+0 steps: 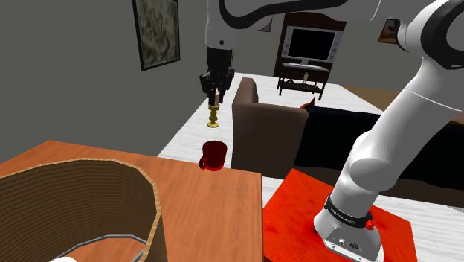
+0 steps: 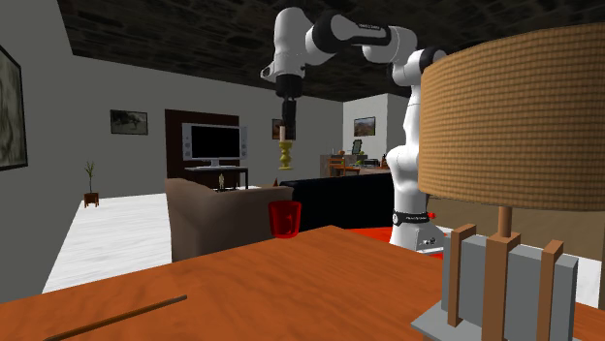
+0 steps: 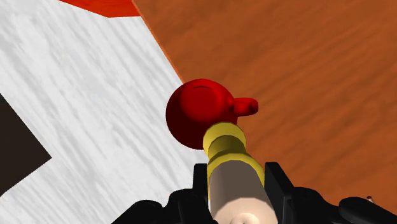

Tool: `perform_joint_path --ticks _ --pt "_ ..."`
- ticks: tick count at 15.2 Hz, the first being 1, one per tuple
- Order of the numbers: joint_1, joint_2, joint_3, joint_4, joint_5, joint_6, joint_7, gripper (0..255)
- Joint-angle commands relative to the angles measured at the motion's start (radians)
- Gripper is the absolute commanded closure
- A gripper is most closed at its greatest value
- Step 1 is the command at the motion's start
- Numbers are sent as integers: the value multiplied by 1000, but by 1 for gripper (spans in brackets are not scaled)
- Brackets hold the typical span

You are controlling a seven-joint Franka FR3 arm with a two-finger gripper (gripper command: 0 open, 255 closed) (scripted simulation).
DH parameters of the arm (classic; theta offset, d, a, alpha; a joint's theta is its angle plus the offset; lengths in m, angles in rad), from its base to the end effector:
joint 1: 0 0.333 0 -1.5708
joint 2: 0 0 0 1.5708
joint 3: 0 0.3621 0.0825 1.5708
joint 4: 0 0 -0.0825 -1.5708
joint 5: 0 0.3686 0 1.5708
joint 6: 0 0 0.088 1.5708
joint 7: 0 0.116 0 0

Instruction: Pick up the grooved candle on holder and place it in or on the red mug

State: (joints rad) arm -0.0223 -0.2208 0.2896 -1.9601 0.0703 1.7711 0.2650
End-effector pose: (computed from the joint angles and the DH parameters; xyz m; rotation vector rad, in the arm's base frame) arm 0.4504 0.1448 0.6058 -3.1290 0.0263 -0.0325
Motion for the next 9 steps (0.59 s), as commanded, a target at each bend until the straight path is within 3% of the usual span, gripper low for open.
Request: perform_joint_path --ticks 1,9 --pt "-1 2 -2 -19 -1 22 -5 255" --pt "1 8 3 -121 1 129 -6 255"
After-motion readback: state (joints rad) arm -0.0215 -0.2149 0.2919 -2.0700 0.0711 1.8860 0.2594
